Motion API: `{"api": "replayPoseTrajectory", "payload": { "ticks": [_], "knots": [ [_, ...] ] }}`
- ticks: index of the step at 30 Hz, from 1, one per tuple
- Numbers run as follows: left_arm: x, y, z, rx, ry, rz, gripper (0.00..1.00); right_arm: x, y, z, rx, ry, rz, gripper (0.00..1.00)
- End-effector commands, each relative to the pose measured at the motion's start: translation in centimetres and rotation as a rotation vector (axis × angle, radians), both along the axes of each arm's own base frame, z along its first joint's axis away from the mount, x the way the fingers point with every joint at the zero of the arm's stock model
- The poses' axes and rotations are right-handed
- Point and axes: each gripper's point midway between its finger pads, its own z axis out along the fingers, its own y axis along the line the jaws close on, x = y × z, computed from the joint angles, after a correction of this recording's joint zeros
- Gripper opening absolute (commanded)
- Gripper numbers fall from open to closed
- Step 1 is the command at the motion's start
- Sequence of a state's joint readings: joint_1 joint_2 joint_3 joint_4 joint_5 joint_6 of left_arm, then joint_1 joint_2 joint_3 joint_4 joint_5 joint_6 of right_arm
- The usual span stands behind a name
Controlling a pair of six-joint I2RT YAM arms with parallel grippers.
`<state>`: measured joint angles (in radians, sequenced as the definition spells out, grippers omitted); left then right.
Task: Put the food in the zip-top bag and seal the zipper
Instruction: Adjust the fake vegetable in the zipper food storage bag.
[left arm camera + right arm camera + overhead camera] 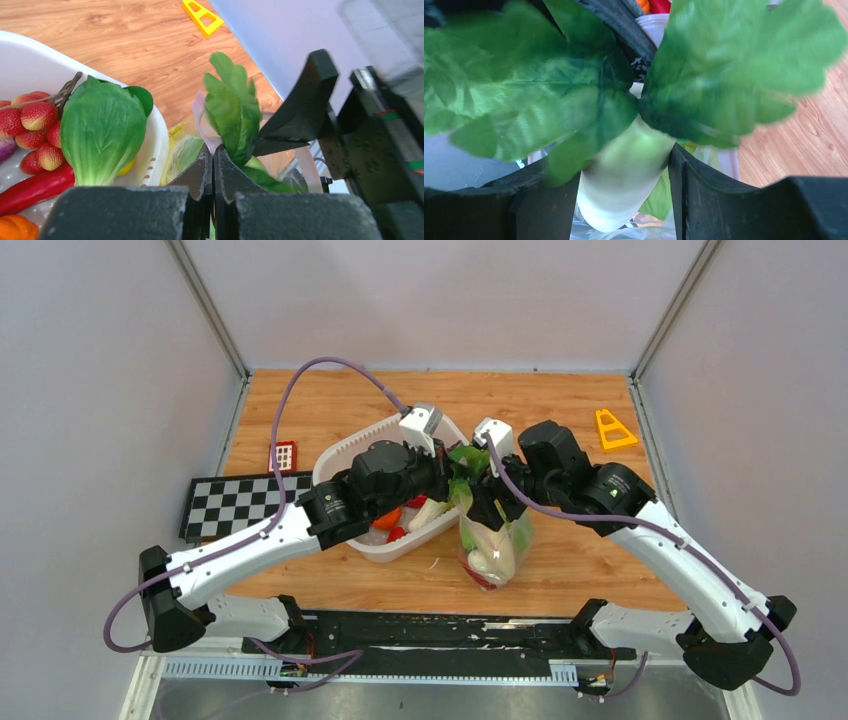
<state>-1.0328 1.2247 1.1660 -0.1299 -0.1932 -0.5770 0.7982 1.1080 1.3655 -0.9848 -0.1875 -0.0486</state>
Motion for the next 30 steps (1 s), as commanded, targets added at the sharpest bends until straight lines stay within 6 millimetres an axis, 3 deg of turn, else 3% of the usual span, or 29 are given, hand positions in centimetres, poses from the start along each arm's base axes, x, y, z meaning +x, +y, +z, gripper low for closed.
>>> {"api": "replayPoseTrajectory", "payload": {
  "ticks": [1,4,6,7,11,14,16,18,23,27,30],
  "knots": [
    [0.2,0.6,9.8,-0.252,-0.182,0.000,0.00,-1.5,-2.1,-4.1,-0.163,0.125,-0.021,0.26],
    [0.0,0.7,9.9,-0.248,-0.189,-0.006,0.00,-0.2,-2.9,-4.4,-0.208,0.114,-0.109,0.31],
    [0.0,0.9,9.9,-0.242,-0.196,-0.002,0.00,0.0,-3.1,-3.8,-0.209,0.098,-0.125,0.46],
    [0.1,1.1,9.8,-0.235,-0.197,0.004,0.00,-0.1,-3.1,-3.1,-0.191,0.085,-0.124,0.55],
    [0.2,1.3,9.3,-0.216,-0.190,0.017,0.00,-1.2,-2.2,2.0,0.029,-0.007,-0.096,0.74],
    [0.3,1.4,9.0,-0.207,-0.184,0.023,0.00,-1.9,-2.4,4.9,0.151,-0.067,-0.095,0.77],
    [0.3,1.3,9.0,-0.207,-0.183,0.022,0.00,-2.0,-2.7,5.5,0.178,-0.081,-0.119,0.72],
    [0.2,1.2,9.0,-0.209,-0.182,0.016,0.00,-1.5,-2.8,5.4,0.188,-0.082,-0.158,0.61],
    [0.2,0.9,9.0,-0.212,-0.178,0.005,0.00,-1.0,-0.8,5.0,0.271,-0.056,-0.146,0.33],
    [0.2,0.9,8.7,-0.205,-0.171,0.007,0.00,-0.9,1.0,6.0,0.379,-0.045,-0.117,0.29],
    [0.1,0.9,8.8,-0.203,-0.170,0.002,0.00,-0.5,1.1,7.4,0.438,-0.074,-0.139,0.24]
  ]
}}
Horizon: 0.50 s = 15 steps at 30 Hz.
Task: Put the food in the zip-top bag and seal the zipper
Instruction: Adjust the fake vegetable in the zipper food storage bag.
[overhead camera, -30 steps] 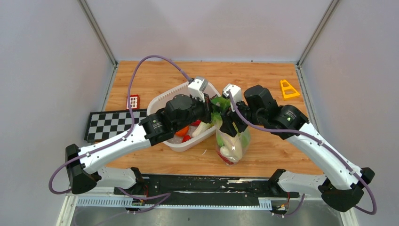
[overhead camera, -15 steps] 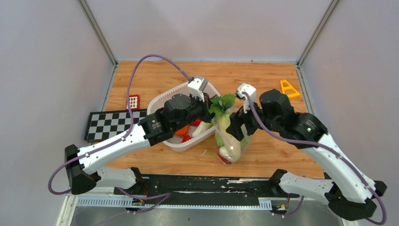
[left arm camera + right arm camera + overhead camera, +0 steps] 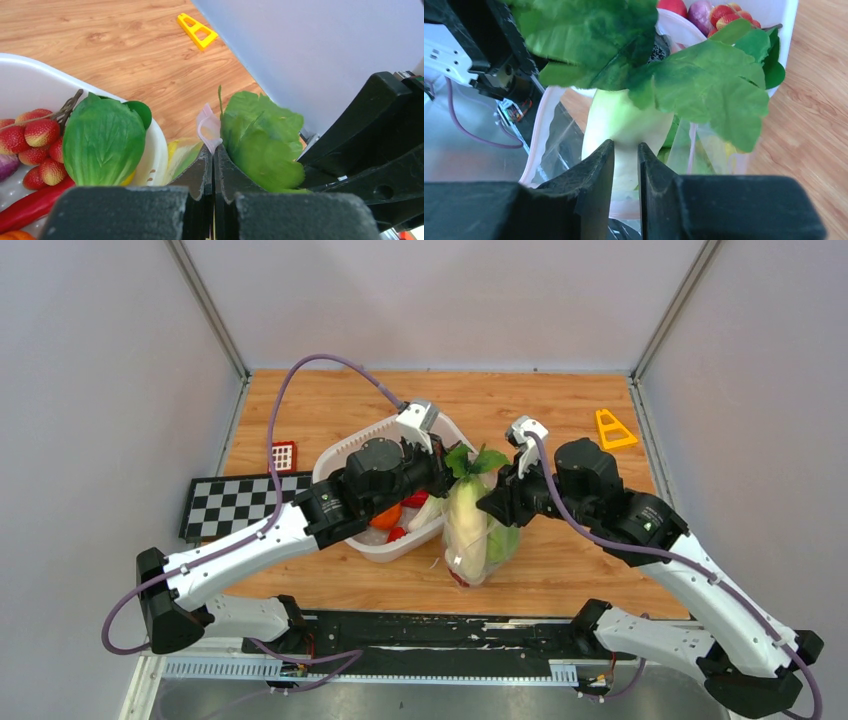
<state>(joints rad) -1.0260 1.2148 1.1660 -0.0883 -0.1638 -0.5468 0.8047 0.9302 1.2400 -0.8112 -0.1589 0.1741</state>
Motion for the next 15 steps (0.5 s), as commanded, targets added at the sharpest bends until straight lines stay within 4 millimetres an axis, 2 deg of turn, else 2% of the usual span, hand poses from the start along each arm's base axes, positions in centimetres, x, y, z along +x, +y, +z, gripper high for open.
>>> {"api": "replayPoseTrajectory", "payload": {
  "ticks": [1,4,7,12,15],
  "knots": [
    [0.2,1.1,7.4,-0.176,-0.122,0.028,0.00,0.8,1.1,4.8,0.186,-0.090,-0.032,0.23],
    [0.2,1.0,7.4,-0.174,-0.118,0.028,0.00,0.7,0.9,6.1,0.208,-0.118,-0.030,0.22],
    [0.2,0.9,7.3,-0.172,-0.117,0.026,0.00,0.3,1.6,5.7,0.210,-0.093,0.008,0.22],
    [0.2,0.7,7.5,-0.178,-0.115,0.019,0.00,1.4,2.7,2.4,0.147,-0.022,-0.006,0.22],
    [-0.1,0.6,7.8,-0.181,-0.122,0.000,0.00,3.2,1.8,0.1,0.054,-0.026,-0.090,0.22]
  ]
}}
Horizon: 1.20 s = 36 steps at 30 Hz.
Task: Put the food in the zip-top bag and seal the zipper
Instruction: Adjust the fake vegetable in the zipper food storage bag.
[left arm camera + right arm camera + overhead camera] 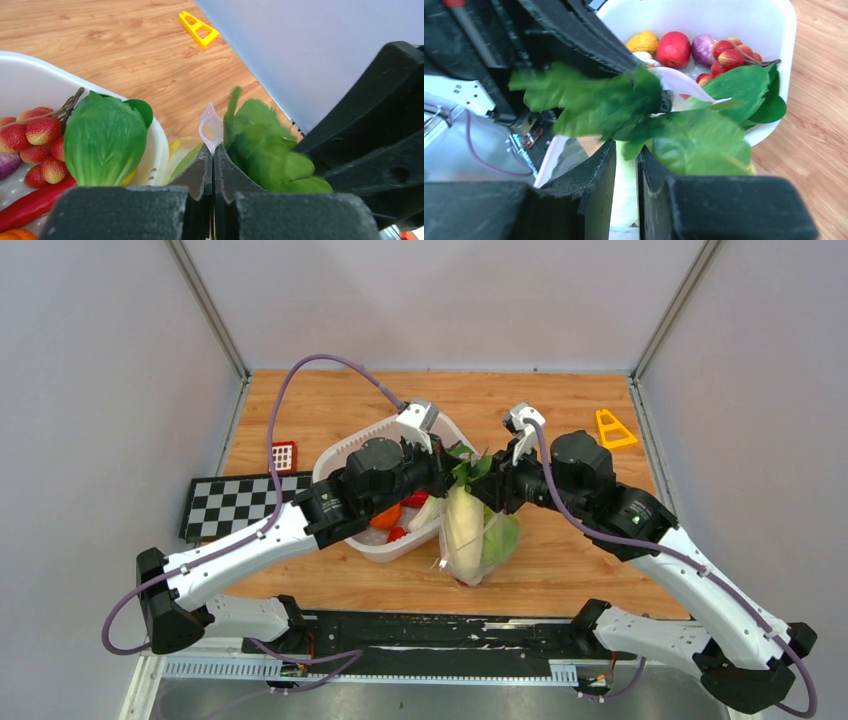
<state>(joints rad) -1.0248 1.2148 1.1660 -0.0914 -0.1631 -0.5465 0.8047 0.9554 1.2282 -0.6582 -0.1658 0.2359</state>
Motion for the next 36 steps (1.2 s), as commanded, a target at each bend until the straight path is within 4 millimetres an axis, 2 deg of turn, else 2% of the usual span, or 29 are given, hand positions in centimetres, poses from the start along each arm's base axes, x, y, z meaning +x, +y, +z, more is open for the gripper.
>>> {"api": "replayPoseTrajectory", "payload": {
  "ticks": [1,4,9,17,19,21,24,27,29,32,36],
  "knots": [
    [-0.2,0.4,8.0,-0.188,-0.126,-0.011,0.00,2.1,-0.4,-2.7,-0.093,0.006,-0.085,0.22],
    [-0.6,0.1,8.4,-0.195,-0.136,-0.041,0.00,2.8,-0.7,-4.4,-0.175,0.014,-0.098,0.21],
    [-1.0,-0.4,8.8,-0.208,-0.139,-0.073,0.00,2.2,-0.7,-4.9,-0.217,0.006,-0.073,0.23],
    [-1.0,-0.8,9.5,-0.214,-0.151,-0.087,0.00,0.4,0.0,-10.2,-0.435,0.073,0.021,0.25],
    [-1.1,-0.7,9.9,-0.222,-0.157,-0.088,0.00,0.4,-0.7,-11.2,-0.487,0.096,-0.007,0.26],
    [-1.1,-0.6,10.0,-0.232,-0.160,-0.088,0.00,1.6,-2.3,-11.9,-0.552,0.102,-0.119,0.26],
    [-1.3,-0.3,10.2,-0.241,-0.161,-0.080,0.00,3.3,-4.6,-11.4,-0.619,0.067,-0.278,0.27],
    [-1.3,0.4,10.3,-0.244,-0.166,-0.063,0.00,3.7,-5.3,-9.9,-0.588,0.040,-0.337,0.29],
    [-1.4,0.8,10.5,-0.250,-0.173,-0.055,0.00,3.6,-5.1,-9.7,-0.574,0.028,-0.321,0.31],
    [-1.4,1.3,10.8,-0.263,-0.182,-0.045,0.00,2.8,-4.6,-11.1,-0.620,0.073,-0.252,0.30],
    [-1.3,1.5,10.7,-0.270,-0.185,-0.034,0.00,0.5,-3.1,-13.3,-0.608,0.134,-0.110,0.32]
  ]
}}
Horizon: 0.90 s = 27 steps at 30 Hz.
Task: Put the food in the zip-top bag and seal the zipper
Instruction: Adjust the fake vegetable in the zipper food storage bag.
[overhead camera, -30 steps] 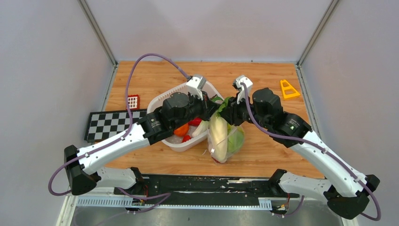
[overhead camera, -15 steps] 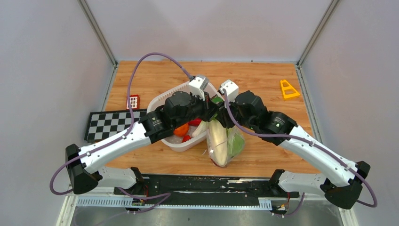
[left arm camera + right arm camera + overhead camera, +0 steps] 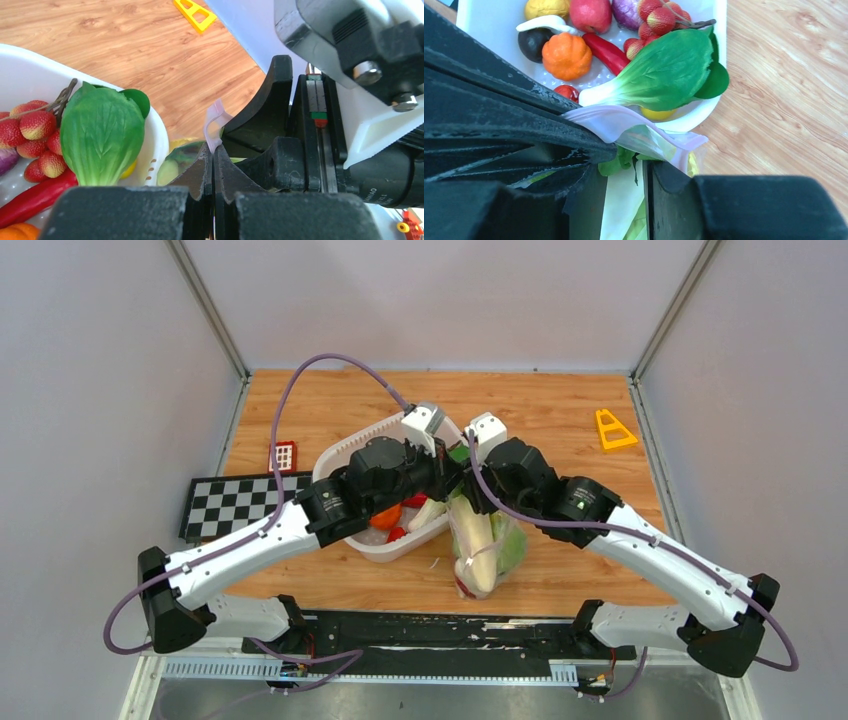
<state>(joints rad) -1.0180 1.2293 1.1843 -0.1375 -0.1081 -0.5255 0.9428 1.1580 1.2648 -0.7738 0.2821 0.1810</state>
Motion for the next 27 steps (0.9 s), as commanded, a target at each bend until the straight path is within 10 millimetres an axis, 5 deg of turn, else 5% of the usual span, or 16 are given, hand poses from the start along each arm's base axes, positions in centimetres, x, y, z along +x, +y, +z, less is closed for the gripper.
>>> {"api": "replayPoseTrajectory", "payload": {
  "ticks": [1,4,6,8,13,16,22,27],
  "knots": [
    [-0.9,1.8,11.6,-0.322,-0.190,0.014,0.00,-4.0,-2.4,-7.0,-0.209,0.208,0.106,0.32],
    [-0.9,1.9,11.8,-0.330,-0.193,0.014,0.00,-4.3,-3.5,-8.7,-0.276,0.242,0.079,0.32],
    [-1.0,2.1,12.0,-0.339,-0.200,0.017,0.00,-3.7,-4.6,-7.8,-0.305,0.218,0.008,0.34],
    [-0.8,2.3,11.9,-0.336,-0.201,0.030,0.00,-3.5,-3.7,-4.8,-0.217,0.160,0.029,0.38],
    [-0.2,2.6,10.8,-0.306,-0.183,0.069,0.00,-4.9,-1.0,7.2,0.219,-0.076,0.175,0.59],
    [0.0,2.7,10.2,-0.294,-0.178,0.081,0.00,-5.7,-2.1,10.4,0.312,-0.133,0.167,0.64],
    [0.0,2.0,9.9,-0.285,-0.173,0.062,0.00,-5.0,-6.0,8.9,0.257,-0.135,-0.013,0.64],
    [-0.1,1.4,9.8,-0.285,-0.165,0.040,0.00,-4.7,-4.9,7.5,0.266,-0.085,-0.023,0.67]
  ]
}}
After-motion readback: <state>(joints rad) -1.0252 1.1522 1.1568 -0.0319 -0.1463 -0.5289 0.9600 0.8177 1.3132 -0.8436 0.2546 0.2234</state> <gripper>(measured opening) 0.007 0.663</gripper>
